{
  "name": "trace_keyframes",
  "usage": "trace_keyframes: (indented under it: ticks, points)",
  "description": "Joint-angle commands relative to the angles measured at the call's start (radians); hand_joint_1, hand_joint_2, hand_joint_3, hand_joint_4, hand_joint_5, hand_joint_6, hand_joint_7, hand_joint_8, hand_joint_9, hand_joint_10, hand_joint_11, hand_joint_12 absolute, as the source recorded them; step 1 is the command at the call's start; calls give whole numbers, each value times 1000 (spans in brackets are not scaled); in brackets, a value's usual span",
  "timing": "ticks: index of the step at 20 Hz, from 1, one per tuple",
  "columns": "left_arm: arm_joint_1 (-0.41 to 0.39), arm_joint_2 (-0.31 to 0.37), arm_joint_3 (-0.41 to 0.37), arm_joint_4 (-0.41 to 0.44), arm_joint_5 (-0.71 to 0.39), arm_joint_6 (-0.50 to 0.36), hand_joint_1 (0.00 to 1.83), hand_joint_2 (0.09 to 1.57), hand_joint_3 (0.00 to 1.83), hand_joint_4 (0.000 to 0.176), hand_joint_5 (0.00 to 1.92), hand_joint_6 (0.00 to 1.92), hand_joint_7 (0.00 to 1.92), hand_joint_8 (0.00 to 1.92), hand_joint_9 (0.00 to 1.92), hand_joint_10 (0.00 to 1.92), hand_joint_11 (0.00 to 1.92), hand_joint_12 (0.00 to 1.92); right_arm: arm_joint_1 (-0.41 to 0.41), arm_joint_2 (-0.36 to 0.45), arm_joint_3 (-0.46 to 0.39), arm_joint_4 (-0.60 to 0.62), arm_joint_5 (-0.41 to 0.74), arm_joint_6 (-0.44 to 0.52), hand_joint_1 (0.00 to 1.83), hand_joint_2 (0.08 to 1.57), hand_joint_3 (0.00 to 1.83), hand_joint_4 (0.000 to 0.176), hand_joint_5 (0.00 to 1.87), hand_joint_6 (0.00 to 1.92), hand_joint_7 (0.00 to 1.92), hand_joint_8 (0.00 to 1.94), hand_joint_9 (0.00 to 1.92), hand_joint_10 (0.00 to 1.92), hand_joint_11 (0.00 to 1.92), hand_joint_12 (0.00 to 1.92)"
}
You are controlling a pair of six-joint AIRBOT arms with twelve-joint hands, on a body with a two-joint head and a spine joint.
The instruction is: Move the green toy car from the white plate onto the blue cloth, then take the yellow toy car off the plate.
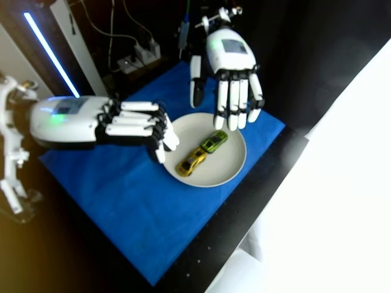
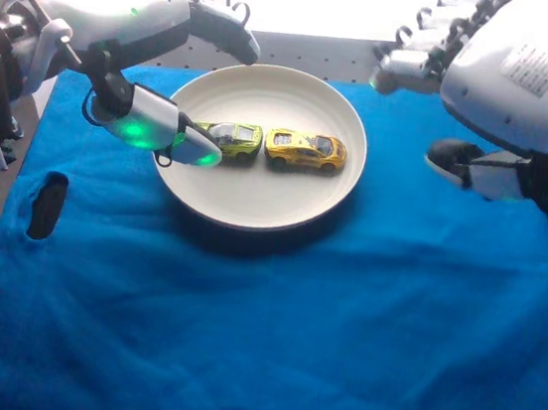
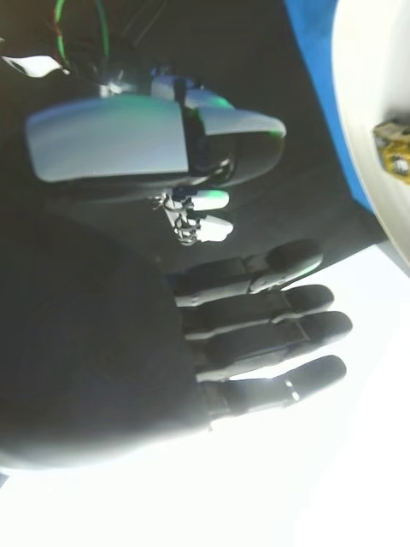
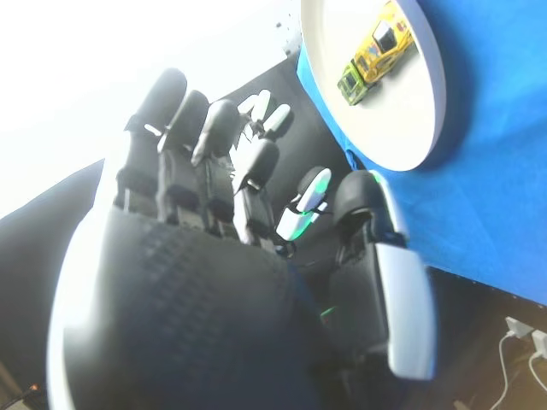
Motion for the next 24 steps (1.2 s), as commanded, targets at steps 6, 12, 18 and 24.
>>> trace_keyframes:
  ticks: [6, 12, 18, 24]
  points:
    - [-17, -25, 26, -11, -88, -2, 1000, 970, 1, 0, 580, 37, 568, 41, 281, 557, 0, 1503, 12, 5, -2, 8, 128, -3, 1088, 968, 55, 0, 635, 662, 634, 976, 553, 1367, 452, 1873]
    - [-49, -112, 122, -36, 6, -2, 988, 954, 0, 0, 700, 34, 713, 298, 347, 1104, 61, 1796, 4, 3, -1, 8, 128, -3, 1111, 978, 42, 0, 600, 760, 624, 1055, 568, 1391, 501, 1852]
    - [-46, -144, 144, -37, 31, -2, 977, 909, 0, 0, 695, 13, 658, 534, 478, 1006, 232, 1675, 1, 2, 0, 11, 128, -3, 1143, 976, 26, 0, 599, 858, 641, 1158, 623, 1434, 573, 1835]
    - [-37, -169, 171, -50, 47, -2, 969, 915, 0, 0, 713, 4, 805, 207, 552, 821, 246, 1621, -3, 1, -1, 12, 128, -3, 1110, 990, 25, 0, 616, 848, 653, 1129, 651, 1396, 580, 1811]
